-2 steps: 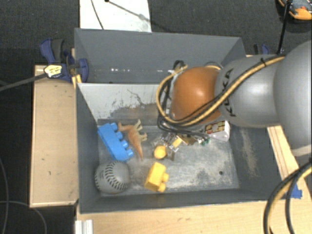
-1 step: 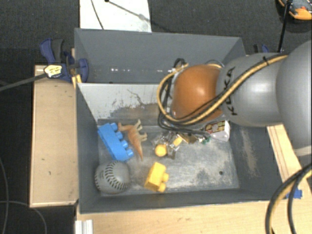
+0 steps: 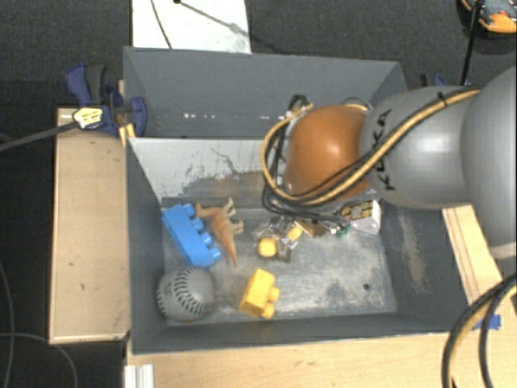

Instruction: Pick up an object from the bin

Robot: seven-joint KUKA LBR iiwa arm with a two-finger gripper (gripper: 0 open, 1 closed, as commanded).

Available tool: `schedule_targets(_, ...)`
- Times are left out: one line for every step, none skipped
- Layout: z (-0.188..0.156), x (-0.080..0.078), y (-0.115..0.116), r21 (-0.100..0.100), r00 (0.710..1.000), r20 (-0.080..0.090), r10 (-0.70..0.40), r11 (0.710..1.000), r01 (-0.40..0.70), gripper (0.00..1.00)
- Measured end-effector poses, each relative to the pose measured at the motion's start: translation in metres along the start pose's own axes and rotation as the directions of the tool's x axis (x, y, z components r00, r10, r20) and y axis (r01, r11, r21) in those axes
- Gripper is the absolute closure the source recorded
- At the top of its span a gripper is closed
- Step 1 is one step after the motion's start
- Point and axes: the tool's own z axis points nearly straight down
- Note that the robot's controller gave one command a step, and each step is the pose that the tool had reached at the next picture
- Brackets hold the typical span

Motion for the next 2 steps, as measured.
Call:
schedule_targets(-0.0050, 0.0000, 0.0001, 0.000, 1.000, 0.000, 0.000, 1.000, 0.000, 1.00)
schedule_targets(-0.0146, 0.0012, 0.0012, -0.005, 1.000, -0.006, 0.002, 1.000, -0.002, 1.00)
